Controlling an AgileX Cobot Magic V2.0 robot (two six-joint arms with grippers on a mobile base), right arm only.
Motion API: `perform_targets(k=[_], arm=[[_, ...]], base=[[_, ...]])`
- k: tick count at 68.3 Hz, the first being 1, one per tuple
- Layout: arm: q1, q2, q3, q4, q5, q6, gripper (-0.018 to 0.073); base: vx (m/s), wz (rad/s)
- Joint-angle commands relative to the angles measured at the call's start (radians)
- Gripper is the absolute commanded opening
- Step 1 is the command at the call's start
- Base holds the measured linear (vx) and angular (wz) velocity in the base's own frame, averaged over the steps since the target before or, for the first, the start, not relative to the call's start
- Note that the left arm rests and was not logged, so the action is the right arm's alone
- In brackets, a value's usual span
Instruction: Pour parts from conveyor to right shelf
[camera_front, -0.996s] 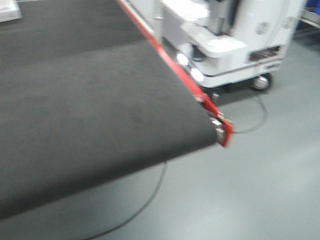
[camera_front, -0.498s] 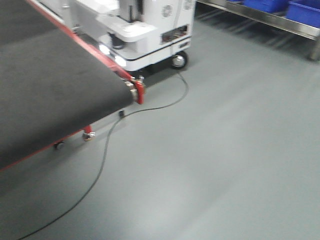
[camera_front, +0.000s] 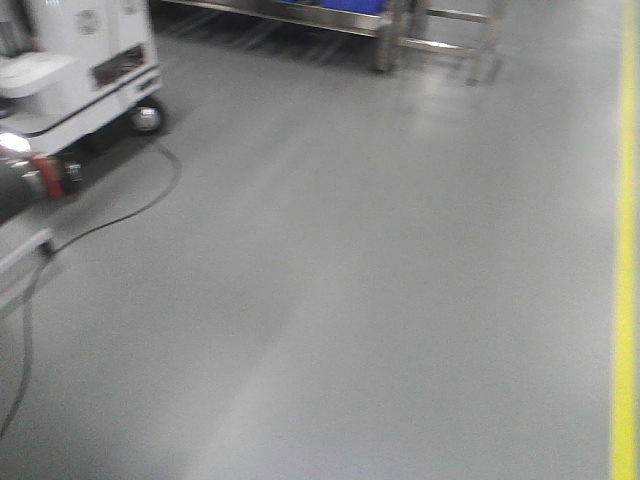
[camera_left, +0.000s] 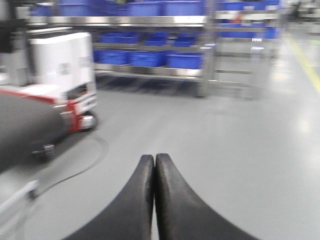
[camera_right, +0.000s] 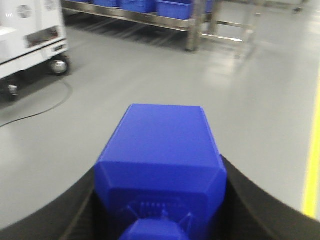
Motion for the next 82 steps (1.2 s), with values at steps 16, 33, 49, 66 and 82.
perform_targets(k=[16, 33, 49, 66, 82], arm=[[0.0, 0.009, -0.028, -0.002, -0.075, -0.003, -0.0006], [0.0, 0.009, -0.028, -0.002, -0.075, -0.003, -0.0006], [0.0, 0.009, -0.028, -0.002, -0.075, -0.003, -0.0006], [0.0, 0.009, -0.028, -0.002, -0.075, -0.003, -0.0006], [0.0, 0.009, -0.028, -0.002, -0.075, -0.003, -0.0006]], base=[[-0.21, -0.86], [-0.16, -0.64], [-0.09, -0.37], [0.01, -0.06], [0.05, 0.07]])
